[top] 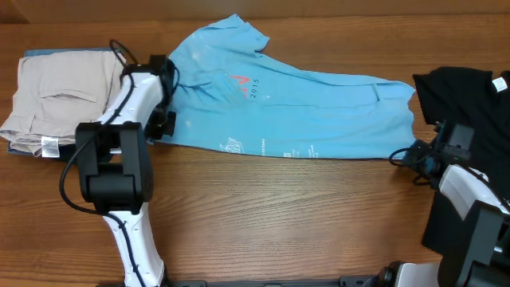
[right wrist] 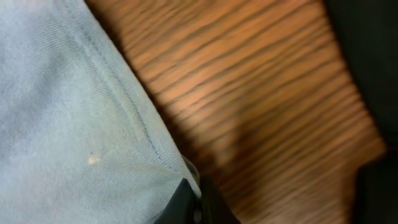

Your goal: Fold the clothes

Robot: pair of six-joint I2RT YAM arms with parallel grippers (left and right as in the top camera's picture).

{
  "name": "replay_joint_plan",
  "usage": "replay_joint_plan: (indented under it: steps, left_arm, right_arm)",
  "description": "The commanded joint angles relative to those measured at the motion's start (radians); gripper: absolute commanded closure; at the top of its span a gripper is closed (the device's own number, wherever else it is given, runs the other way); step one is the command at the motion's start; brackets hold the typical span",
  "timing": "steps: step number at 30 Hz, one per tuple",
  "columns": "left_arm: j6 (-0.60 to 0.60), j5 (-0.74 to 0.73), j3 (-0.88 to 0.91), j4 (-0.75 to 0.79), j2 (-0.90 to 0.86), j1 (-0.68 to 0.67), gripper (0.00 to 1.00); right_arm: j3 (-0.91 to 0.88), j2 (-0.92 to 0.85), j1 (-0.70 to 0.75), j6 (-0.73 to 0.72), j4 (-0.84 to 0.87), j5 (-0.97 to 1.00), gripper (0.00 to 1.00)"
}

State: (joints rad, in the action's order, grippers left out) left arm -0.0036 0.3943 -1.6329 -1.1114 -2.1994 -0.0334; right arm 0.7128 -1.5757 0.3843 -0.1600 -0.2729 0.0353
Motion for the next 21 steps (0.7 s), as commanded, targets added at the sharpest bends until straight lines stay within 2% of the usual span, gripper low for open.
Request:
replay_joint_plan:
  steps: [1,4,9,11,12,13,14,15,16,17,20,21]
  left_arm:
    - [-0.002,0.203,-0.015,-0.002,0.016,-0.085,0.93]
    - [-0.011,0.211,-0.014,0.003,0.016,-0.13,0.95]
    - [-0.03,0.144,-0.014,-0.045,0.016,-0.124,0.94]
    - [-0.041,0.101,-0.014,-0.082,0.016,-0.124,0.84]
    - [-0.061,0.101,-0.014,-0.094,0.016,-0.124,0.76]
    - [-0.086,0.079,-0.014,-0.1,0.016,-0.124,0.44]
    - [-0.081,0.047,-0.016,-0.105,0.016,-0.124,0.27]
    - [-0.079,0.031,-0.024,-0.119,0.016,-0.124,0.22]
    - [-0.079,0.021,-0.047,-0.146,0.016,-0.124,0.21]
    - [-0.08,0.013,-0.09,-0.18,0.016,-0.124,0.21]
    - [-0.087,-0.039,-0.313,-0.305,0.016,-0.125,0.16]
    - [-0.086,-0.076,-0.44,-0.343,0.016,-0.125,0.13]
  right_arm:
    - [-0.004,0.001,0.056,0.0,0.025,0.063,0.96]
    - [-0.004,0.001,0.062,0.009,0.059,0.06,0.96]
    - [-0.004,0.001,0.062,0.007,0.055,0.06,0.96]
    - [-0.003,0.001,0.062,0.003,0.055,0.06,0.96]
    - [0.004,0.001,0.062,-0.004,0.042,0.061,0.8]
    - [0.031,0.001,0.062,-0.006,0.008,0.061,0.31]
    - [0.064,0.001,0.062,-0.008,-0.038,0.061,0.27]
    - [0.101,0.001,0.062,-0.016,-0.081,0.061,0.23]
    - [0.158,0.001,0.062,-0.023,-0.14,0.06,0.15]
    - [0.204,0.001,0.062,-0.023,-0.183,0.05,0.12]
    - [0.397,0.001,0.062,-0.021,-0.351,0.008,0.09]
    - [0.475,0.001,0.062,-0.017,-0.412,-0.031,0.1]
